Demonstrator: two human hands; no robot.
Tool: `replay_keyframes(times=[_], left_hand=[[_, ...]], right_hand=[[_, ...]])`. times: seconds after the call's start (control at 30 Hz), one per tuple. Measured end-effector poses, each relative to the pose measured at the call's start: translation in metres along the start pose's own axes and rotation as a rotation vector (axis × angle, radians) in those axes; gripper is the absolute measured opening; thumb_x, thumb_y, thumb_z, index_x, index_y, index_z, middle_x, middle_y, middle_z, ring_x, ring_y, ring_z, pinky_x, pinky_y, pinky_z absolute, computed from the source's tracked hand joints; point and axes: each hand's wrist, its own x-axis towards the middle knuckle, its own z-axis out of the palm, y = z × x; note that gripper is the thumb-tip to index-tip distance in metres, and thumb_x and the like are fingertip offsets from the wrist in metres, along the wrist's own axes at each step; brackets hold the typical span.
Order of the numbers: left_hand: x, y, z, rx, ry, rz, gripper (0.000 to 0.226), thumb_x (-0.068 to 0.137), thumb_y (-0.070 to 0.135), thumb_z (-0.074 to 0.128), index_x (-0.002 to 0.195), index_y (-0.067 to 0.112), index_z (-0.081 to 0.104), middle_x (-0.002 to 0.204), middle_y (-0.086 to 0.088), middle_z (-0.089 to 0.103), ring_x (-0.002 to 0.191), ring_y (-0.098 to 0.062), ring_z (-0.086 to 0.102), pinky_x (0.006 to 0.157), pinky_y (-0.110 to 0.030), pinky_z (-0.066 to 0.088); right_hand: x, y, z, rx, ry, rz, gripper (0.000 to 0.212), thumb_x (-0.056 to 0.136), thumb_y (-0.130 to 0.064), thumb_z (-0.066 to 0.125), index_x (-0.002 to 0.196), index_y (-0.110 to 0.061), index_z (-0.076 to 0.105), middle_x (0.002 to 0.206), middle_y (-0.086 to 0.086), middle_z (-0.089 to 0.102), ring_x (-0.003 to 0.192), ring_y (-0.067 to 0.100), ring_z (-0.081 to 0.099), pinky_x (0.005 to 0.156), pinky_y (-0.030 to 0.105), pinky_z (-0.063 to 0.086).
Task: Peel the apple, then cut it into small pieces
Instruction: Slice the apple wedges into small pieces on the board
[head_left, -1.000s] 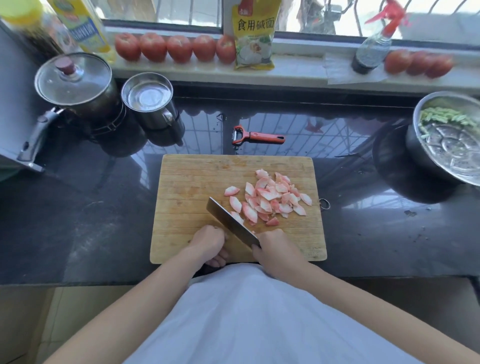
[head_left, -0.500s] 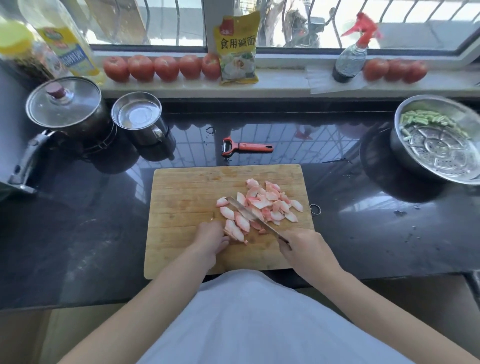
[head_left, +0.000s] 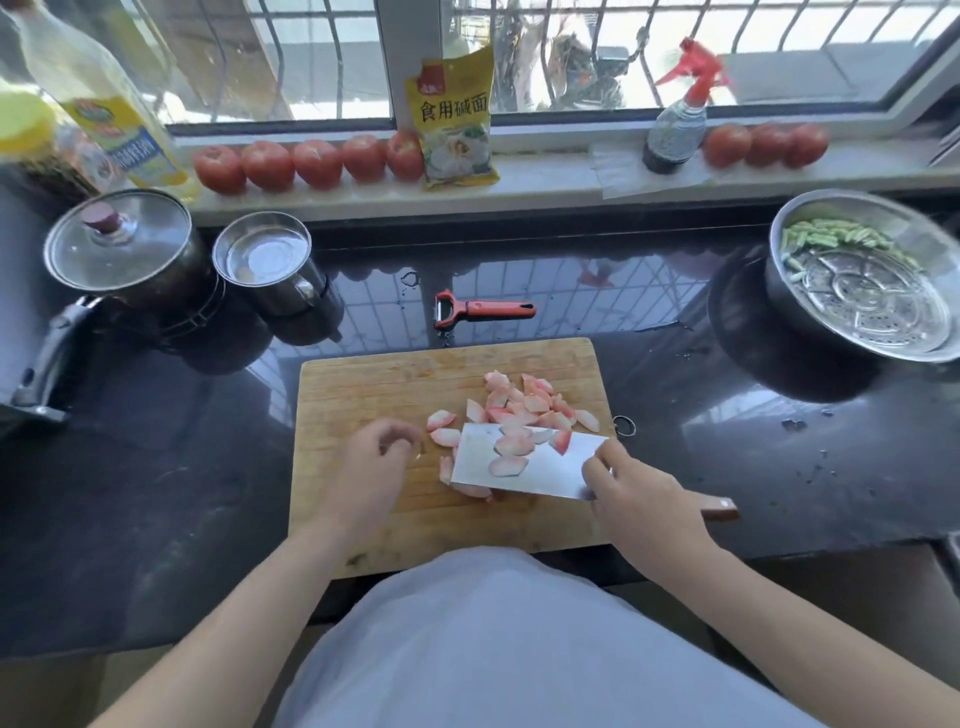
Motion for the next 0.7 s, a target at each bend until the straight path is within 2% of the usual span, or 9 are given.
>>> replay_keyframes(times=[0.07,0.1,0.17,0.2,0.3,0.47,0.53,0.6,0.7], left_hand=[[-0.016,0.018,0.026,0.159,-0.204,0.280,0.026,0.103,0.010,0.048,0.107,0.020,0.072,0.110,0.013,0.066,0.105,-0.008,0.058,0.080,-0.006,0.039],[-0.019,0.019,0.044,0.279,-0.310,0.395,0.027,0.103,0.013,0.048,0.114,0.021,0.071,0.120,0.009,0.064,0.114,-0.011,0.056,0.085,-0.008,0.039],[-0.018,0.016,0.073,0.512,-0.411,0.507,0.031,0.103,0.019,0.045,0.129,0.024,0.061,0.142,0.002,0.048,0.127,-0.020,0.044,0.099,-0.026,0.037],[-0.016,0.014,0.080,0.575,-0.400,0.515,0.031,0.102,0.020,0.043,0.130,0.022,0.056,0.144,0.000,0.042,0.126,-0.024,0.040,0.100,-0.031,0.035],[-0.009,0.009,0.082,0.598,-0.353,0.527,0.024,0.101,0.015,0.042,0.123,0.019,0.051,0.128,-0.003,0.041,0.117,-0.025,0.039,0.100,-0.035,0.037],[-0.003,-0.007,0.084,0.625,-0.380,0.620,0.042,0.089,-0.001,0.048,0.129,0.014,0.053,0.126,-0.004,0.042,0.116,-0.024,0.040,0.097,-0.037,0.042],[-0.003,-0.010,0.083,0.570,-0.322,0.636,0.033,0.091,-0.004,0.048,0.116,0.014,0.058,0.118,-0.002,0.049,0.111,-0.024,0.047,0.090,-0.037,0.046],[-0.001,-0.017,0.079,0.539,-0.292,0.687,0.024,0.091,-0.005,0.052,0.100,0.017,0.057,0.107,-0.001,0.051,0.096,-0.020,0.047,0.080,-0.040,0.049],[0.004,-0.025,0.076,0.658,-0.249,0.844,0.023,0.085,-0.004,0.061,0.100,0.013,0.059,0.099,-0.002,0.051,0.086,-0.023,0.047,0.063,-0.043,0.050]], right_hand=[[0.002,-0.003,0.001,-0.033,0.008,-0.020,0.043,0.052,0.005,0.081,0.075,-0.013,0.049,0.080,0.006,0.048,0.040,0.022,0.036,0.039,0.028,0.024],[0.003,-0.006,-0.001,-0.037,0.022,-0.037,0.043,0.050,0.007,0.080,0.073,-0.014,0.049,0.078,0.006,0.046,0.043,0.020,0.033,0.040,0.029,0.023],[0.005,-0.010,-0.006,-0.048,0.066,-0.077,0.042,0.045,0.008,0.077,0.069,-0.014,0.051,0.073,0.004,0.045,0.051,0.018,0.022,0.047,0.029,0.018],[0.005,-0.013,-0.010,-0.055,0.079,-0.090,0.041,0.044,0.008,0.076,0.068,-0.014,0.051,0.072,0.003,0.046,0.056,0.018,0.018,0.050,0.028,0.017],[0.004,-0.017,-0.010,-0.040,0.050,-0.100,0.044,0.041,0.007,0.077,0.068,-0.016,0.050,0.073,0.002,0.045,0.057,0.018,0.017,0.047,0.029,0.016],[0.000,-0.022,-0.005,0.018,-0.017,-0.075,0.047,0.040,0.009,0.076,0.069,-0.015,0.049,0.075,0.003,0.045,0.046,0.020,0.029,0.039,0.029,0.017],[-0.002,-0.022,-0.006,0.022,-0.009,-0.078,0.045,0.041,0.008,0.077,0.068,-0.015,0.048,0.075,0.002,0.045,0.047,0.019,0.025,0.040,0.029,0.016],[-0.004,-0.022,-0.007,0.027,-0.003,-0.090,0.045,0.041,0.007,0.076,0.068,-0.015,0.048,0.074,0.002,0.044,0.051,0.019,0.020,0.040,0.030,0.016],[-0.007,-0.021,-0.006,0.038,-0.012,-0.102,0.046,0.043,0.008,0.075,0.069,-0.016,0.046,0.074,0.002,0.043,0.050,0.020,0.022,0.038,0.030,0.019]])
